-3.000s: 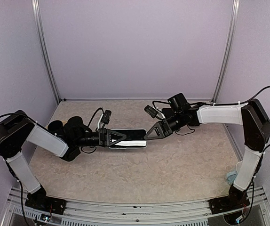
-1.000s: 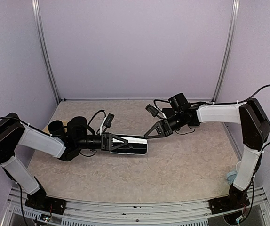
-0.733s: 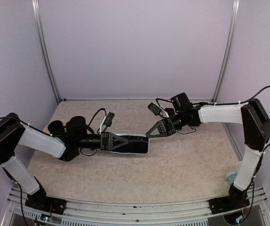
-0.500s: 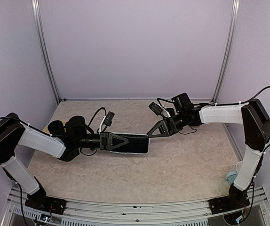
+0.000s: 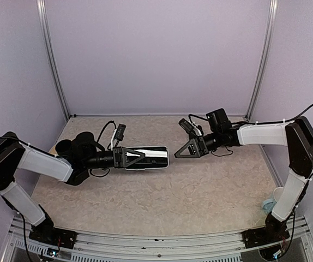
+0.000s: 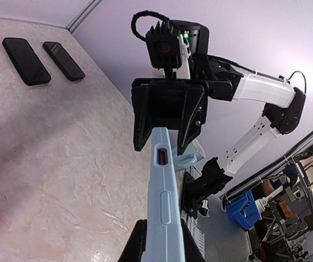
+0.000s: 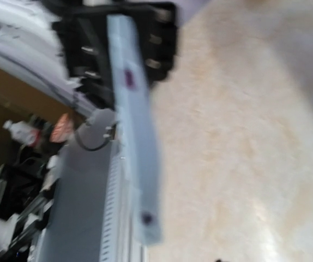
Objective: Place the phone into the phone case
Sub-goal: Press the corner of the phone case at the bottom right corner of the phone case.
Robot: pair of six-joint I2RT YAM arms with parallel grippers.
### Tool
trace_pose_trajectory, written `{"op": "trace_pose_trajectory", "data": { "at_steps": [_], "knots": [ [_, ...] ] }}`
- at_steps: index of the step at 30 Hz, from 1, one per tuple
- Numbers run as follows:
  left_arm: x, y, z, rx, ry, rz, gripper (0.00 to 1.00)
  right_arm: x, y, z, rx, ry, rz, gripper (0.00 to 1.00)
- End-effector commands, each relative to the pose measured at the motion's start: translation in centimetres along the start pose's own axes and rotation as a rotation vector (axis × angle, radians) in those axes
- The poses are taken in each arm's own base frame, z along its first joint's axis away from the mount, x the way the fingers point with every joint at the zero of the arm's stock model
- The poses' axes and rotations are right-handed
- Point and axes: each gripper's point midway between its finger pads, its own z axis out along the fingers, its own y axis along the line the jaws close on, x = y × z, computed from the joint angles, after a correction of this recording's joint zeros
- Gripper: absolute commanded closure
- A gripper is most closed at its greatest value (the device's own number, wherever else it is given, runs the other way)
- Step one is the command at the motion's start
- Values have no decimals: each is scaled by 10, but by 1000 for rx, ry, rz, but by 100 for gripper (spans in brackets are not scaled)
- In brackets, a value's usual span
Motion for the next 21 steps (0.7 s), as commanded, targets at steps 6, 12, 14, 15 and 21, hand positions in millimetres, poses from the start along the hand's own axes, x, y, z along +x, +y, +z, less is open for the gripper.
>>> {"op": "trace_pose_trajectory", "data": {
  "at_steps": [6,12,14,15,21],
  "knots": [
    [-36,-18,-8,14,-131,51,100,-2,-7,18,69,-24,-8,55],
    [-35,-15,-9,2,-136,41,100,-10,-1,31,44,-30,-27,53],
    [-35,-15,-9,4,-136,42,100,-12,-5,35,53,-29,-20,53],
    [-35,-16,-9,5,-136,42,100,-13,-7,37,58,-29,-14,53],
    [-35,-17,-10,11,-139,42,100,-15,-18,41,68,-35,12,52]
  ]
}}
